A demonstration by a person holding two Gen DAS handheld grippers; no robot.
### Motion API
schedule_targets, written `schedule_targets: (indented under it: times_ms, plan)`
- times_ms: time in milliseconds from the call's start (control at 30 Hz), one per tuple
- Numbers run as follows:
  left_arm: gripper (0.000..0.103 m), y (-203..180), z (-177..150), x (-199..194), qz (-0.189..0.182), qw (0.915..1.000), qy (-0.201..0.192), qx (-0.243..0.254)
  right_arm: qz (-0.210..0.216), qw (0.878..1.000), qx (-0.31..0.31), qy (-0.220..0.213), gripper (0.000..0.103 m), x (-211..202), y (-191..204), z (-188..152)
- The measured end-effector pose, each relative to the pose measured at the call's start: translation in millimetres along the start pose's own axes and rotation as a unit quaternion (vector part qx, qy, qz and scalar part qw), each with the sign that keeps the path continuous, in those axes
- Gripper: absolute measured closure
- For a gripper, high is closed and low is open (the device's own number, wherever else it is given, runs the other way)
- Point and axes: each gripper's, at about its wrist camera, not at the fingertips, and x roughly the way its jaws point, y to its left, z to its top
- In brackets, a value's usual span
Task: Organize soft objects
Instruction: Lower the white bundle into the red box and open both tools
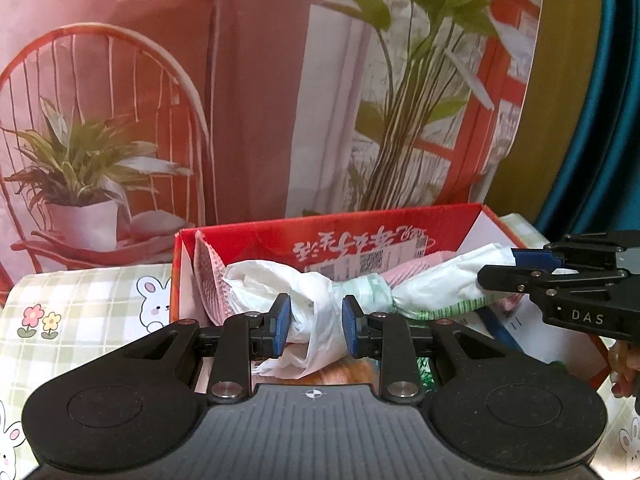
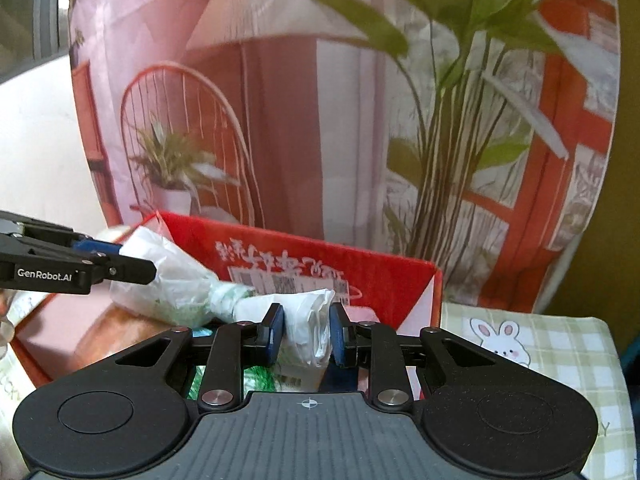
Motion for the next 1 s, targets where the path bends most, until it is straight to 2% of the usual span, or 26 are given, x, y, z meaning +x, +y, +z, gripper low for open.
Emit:
schedule_targets:
  times_ms: [267,367,433,500,567,633,700,767,833,900,1000]
  plan:
    - [0.073,-1,-3,3,0.002,0.9999,0.010,0.004,-0.006,0.999,-0.027,0.039,0.080,13,8,0]
    - [0.072,0,-2,-3,0.005,1.0000,0.001,0.003,-0.011,0.999,-0.033,0.035,0.079,12,10,0]
    - [0.062,0,-2,-9,0.002,1.0000,-0.007,0.002,-0.020,0.999,-0.044,0.015,0.069,4,14,0]
    - [0.043,-2,-2,-17,0.002,0.9998,-0.019,0.003,-0.027,0.998,-0.053,0.004,0.064,-1,18,0]
    - [0.034,-5,-3,-27,0.001,0.9994,-0.033,0.008,-0.024,0.998,-0.055,0.000,0.057,-8,20,-2]
    - [0.022,-8,-4,-38,-0.004,0.9988,-0.048,0.010,-0.022,0.998,-0.052,-0.008,0.042,-14,22,-3]
    - [0.005,-10,-7,-49,-0.003,0.9978,-0.065,0.005,-0.017,0.999,-0.043,-0.022,0.035,-23,23,-5]
    - [0.003,-13,-11,-62,-0.001,0.9966,-0.082,-0.002,-0.012,0.999,-0.031,-0.033,0.025,-32,23,-8]
    - [0.002,-15,-14,-73,0.002,0.9958,-0.091,-0.007,-0.013,0.999,-0.023,-0.042,0.011,-42,25,-11]
    - [0.000,-18,-19,-84,0.009,0.9950,-0.099,-0.011,-0.020,0.998,-0.020,-0.051,0.003,-52,27,-16]
    - [0.000,-23,-29,-101,0.017,0.9939,-0.108,-0.011,-0.027,0.998,-0.007,-0.060,0.001,-66,28,-23]
